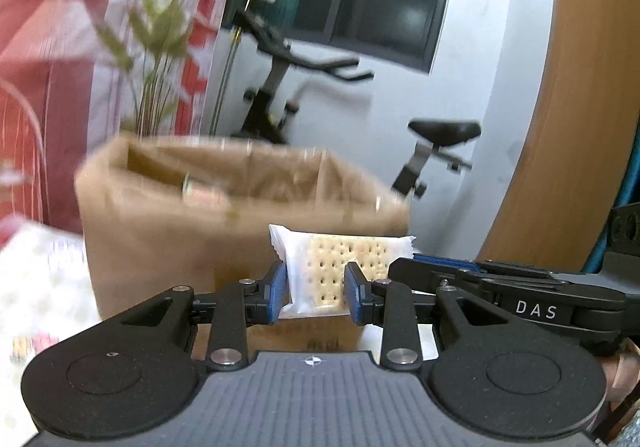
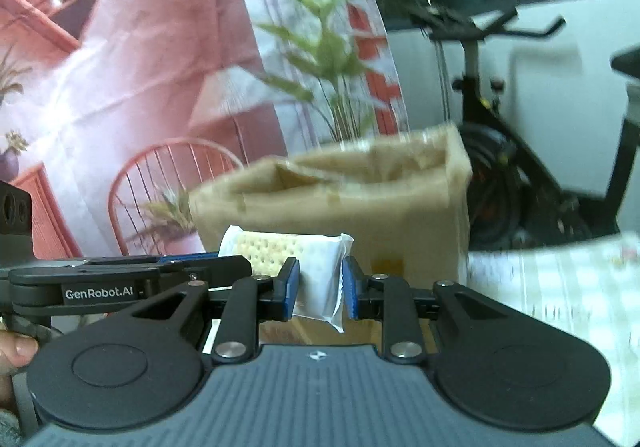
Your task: Organize snacks
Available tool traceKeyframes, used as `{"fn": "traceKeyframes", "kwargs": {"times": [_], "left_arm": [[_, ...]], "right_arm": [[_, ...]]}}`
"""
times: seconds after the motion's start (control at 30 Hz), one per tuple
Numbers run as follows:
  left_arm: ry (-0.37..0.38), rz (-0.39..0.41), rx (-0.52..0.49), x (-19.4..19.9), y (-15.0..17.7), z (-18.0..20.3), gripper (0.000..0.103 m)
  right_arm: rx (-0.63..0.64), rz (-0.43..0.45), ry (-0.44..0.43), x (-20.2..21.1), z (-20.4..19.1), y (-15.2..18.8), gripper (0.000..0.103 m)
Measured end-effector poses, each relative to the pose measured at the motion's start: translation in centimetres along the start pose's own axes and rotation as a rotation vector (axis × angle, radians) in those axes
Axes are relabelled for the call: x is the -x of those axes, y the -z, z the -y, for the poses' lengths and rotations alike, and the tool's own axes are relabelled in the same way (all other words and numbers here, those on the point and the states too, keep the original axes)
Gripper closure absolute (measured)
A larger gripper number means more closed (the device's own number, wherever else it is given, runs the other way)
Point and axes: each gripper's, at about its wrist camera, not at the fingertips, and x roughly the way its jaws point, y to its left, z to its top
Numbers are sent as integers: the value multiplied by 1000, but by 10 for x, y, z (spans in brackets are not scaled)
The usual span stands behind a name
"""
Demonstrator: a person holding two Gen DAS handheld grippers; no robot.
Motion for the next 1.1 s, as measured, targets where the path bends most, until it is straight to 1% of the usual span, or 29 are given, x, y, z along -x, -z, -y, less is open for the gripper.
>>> {"fn": "traceKeyframes", "kwargs": {"times": [0.1, 0.13, 0.23, 0.33, 0.43, 0.53, 0.67, 0.7, 0.73, 0.77, 0.8, 0.87, 0.9, 0.93, 0.97, 1.0, 1.03, 1.1], "left_arm": [[8, 38, -1, -9, -28, -2, 69], [6, 46, -8, -10, -37, 3, 69], [5, 66, -28, -21, -58, 0, 69], [37, 35, 8, -38, -75, -13, 69], [27, 1, 3, -57, -81, -19, 69], [11, -37, -8, -75, -80, -22, 69], [2, -84, 29, -89, -76, -35, 69], [-10, -90, 33, -91, -74, -38, 67], [-20, -93, 30, -90, -73, -39, 64], [-25, -93, 27, -89, -73, -41, 54], [-32, -88, 22, -84, -73, -40, 42], [-51, -68, 9, -75, -75, -38, 33], [-60, -60, -4, -69, -76, -36, 30], [-69, -54, -18, -64, -78, -32, 29], [-79, -49, -35, -58, -80, -28, 24], [-91, -38, -57, -51, -81, -23, 17], [-109, -25, -81, -43, -83, -18, 14], [-143, -2, -116, -29, -86, -8, 13]], "right_arm": [[-2, 20, -14, -9, 3, -28, 77], [4, 25, -14, -13, 3, -36, 77], [46, 29, -3, -30, 5, -59, 77], [37, 8, 11, -54, 19, -78, 78], [-1, -10, 27, -77, 34, -90, 78], [-6, -31, 52, -95, 42, -95, 78], [-16, -77, 74, -109, 51, -90, 77], [-13, -87, 82, -111, 52, -89, 77], [-15, -95, 89, -111, 53, -87, 75], [-18, -96, 94, -110, 53, -87, 75], [-18, -96, 100, -108, 53, -86, 74], [-9, -88, 106, -101, 50, -86, 61], [-5, -83, 116, -97, 48, -87, 50], [-4, -78, 121, -92, 46, -88, 43], [-6, -73, 122, -87, 43, -88, 40], [-7, -69, 124, -82, 40, -90, 30], [-4, -62, 128, -76, 37, -91, 20], [9, -41, 142, -63, 28, -93, 12]]}}
